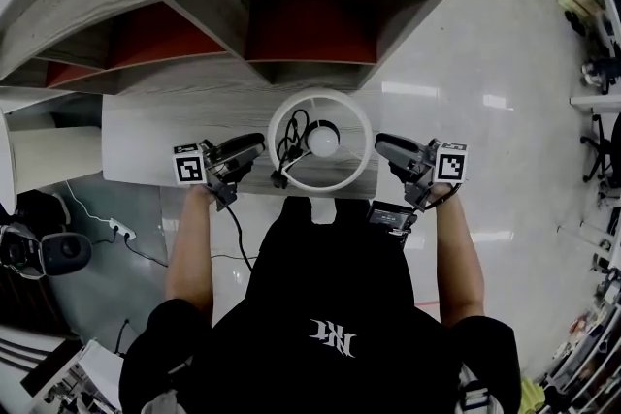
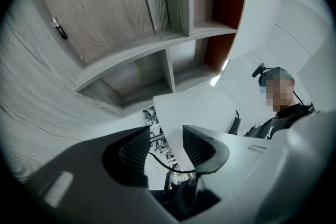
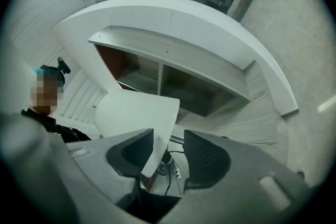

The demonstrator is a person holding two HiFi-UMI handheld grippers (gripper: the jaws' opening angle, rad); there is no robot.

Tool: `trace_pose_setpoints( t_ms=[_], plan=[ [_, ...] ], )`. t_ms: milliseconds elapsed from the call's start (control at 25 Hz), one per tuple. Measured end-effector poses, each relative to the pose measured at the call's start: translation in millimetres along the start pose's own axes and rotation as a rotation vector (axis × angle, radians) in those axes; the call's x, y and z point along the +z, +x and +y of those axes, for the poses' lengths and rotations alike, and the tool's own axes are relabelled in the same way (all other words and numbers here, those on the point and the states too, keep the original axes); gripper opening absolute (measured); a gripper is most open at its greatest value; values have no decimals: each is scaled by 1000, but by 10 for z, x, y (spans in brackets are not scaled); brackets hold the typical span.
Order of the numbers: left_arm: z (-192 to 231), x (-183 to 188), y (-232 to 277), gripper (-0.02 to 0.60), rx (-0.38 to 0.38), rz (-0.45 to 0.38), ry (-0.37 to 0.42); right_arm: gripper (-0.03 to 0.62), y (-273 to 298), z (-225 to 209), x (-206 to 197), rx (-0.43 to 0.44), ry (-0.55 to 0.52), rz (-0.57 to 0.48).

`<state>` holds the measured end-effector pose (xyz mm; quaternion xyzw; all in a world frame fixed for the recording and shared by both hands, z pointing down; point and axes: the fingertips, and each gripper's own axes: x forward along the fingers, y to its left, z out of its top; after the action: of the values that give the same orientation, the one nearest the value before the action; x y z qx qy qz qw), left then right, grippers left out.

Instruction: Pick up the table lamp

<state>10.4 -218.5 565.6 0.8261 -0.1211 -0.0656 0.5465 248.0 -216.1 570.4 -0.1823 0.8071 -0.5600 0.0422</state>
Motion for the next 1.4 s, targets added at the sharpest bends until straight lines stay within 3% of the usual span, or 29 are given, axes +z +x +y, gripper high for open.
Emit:
trace_pose_setpoints(
  t_ms=[640,1000,1240,1400],
  plan=[
    [-18,-57,60,216,-107,-9,-82,192,89,-10,-85,139,148,-10],
    [29,-155,68,219,-124,23,-127,192,107,-13,-92,205,195,-42],
    [-5,-179,83,218,-189,-4,-214,191,126,2,-119,251,239,-56],
    [-71,-135,119,198,-224,-21,-221,176,131,19,-94,266,233,-62]
  ],
)
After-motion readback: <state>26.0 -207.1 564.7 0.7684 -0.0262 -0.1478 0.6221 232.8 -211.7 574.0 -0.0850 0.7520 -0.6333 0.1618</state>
